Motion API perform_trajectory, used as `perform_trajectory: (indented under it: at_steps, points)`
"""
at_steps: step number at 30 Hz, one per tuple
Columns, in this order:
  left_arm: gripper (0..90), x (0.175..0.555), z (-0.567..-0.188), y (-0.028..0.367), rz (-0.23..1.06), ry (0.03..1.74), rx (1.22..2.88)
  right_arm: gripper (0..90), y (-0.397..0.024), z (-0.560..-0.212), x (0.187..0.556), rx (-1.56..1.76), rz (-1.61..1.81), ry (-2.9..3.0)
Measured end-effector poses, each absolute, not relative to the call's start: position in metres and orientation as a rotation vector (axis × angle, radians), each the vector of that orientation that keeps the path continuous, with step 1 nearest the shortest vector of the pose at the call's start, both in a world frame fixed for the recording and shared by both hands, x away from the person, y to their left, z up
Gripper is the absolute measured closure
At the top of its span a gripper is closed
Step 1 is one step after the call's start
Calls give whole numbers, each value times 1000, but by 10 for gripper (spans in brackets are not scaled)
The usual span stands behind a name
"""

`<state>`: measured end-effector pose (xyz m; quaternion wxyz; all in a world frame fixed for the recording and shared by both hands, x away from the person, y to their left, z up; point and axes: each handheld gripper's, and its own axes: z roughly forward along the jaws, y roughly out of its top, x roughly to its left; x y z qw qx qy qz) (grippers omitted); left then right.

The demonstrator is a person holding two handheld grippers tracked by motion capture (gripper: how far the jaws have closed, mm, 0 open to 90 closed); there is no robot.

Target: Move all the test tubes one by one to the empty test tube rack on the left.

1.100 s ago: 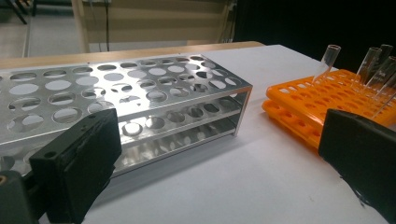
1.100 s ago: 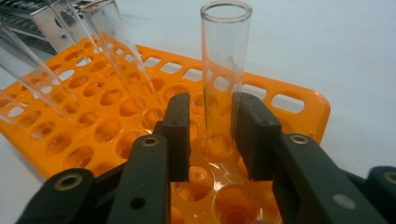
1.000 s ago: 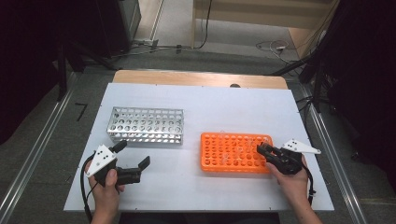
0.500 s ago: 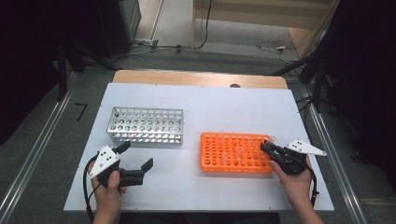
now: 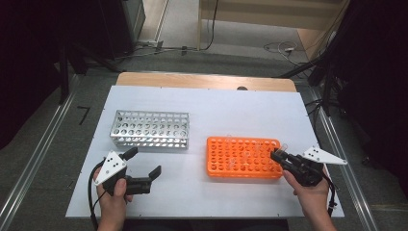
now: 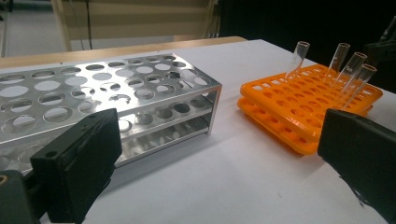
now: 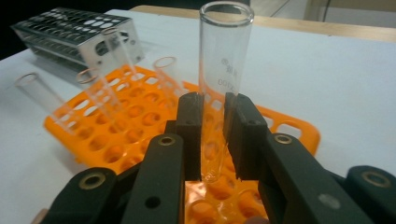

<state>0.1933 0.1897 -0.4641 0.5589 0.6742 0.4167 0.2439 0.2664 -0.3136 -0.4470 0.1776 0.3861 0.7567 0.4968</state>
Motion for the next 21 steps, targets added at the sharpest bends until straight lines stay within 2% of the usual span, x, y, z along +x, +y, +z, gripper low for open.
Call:
perform_trajectory:
  at_steps: [13, 21]
  points:
    - [0, 187, -453, 175, 559, 947, 1608, 737, -288, -437, 248, 1005, 1436, 2269]
    - [46, 184, -445, 161, 539, 925, 1618, 737, -263, -434, 237, 909, 1453, 2343]
